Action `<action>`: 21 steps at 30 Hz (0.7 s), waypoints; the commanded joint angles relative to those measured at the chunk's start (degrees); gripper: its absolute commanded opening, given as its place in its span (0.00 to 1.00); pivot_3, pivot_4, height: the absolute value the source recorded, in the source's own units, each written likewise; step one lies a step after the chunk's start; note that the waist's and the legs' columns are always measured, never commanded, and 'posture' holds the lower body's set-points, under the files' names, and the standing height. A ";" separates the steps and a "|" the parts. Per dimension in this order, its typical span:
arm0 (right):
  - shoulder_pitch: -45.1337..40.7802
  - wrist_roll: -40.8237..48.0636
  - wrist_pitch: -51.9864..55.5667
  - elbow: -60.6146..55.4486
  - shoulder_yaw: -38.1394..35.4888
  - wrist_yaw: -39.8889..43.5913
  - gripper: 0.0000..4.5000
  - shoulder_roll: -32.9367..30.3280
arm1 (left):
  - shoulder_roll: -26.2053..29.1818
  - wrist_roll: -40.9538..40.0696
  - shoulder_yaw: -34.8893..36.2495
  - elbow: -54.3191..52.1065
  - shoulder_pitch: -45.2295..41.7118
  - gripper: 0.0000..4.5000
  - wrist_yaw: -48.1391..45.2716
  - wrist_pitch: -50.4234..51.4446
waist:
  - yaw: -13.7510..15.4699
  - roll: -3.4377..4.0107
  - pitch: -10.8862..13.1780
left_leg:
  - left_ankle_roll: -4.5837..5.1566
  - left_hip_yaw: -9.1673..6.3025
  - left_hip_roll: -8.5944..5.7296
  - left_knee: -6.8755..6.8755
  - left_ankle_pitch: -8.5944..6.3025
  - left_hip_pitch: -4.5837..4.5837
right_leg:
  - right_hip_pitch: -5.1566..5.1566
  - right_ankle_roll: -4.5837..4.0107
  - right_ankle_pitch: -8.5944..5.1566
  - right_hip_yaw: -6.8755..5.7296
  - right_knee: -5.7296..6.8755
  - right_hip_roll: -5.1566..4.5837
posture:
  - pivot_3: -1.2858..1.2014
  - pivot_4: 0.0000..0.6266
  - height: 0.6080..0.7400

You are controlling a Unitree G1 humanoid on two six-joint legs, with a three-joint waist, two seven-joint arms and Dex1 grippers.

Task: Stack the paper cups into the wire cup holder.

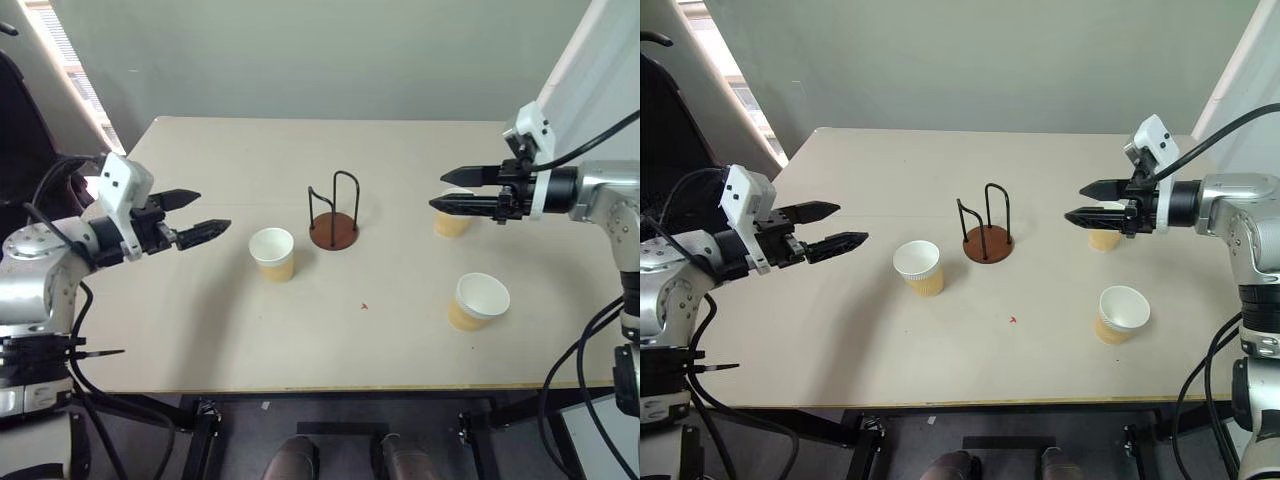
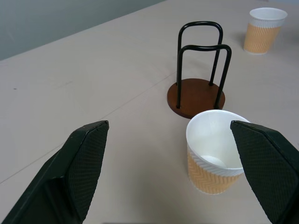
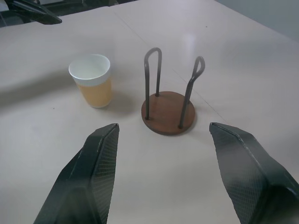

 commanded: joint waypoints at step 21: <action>-1.36 1.97 3.37 -5.92 -5.30 -3.68 0.71 -3.95 | -9.01 3.64 -14.21 -3.76 -12.85 1.00 4.16 8.65 | 0.29 -0.02 0.01 | -0.07 0.00 0.01 0.01 0.07 0.01 | 0.04 0.27 0.16 -0.01 -0.03 0.01 | 0.52 0.24 1.00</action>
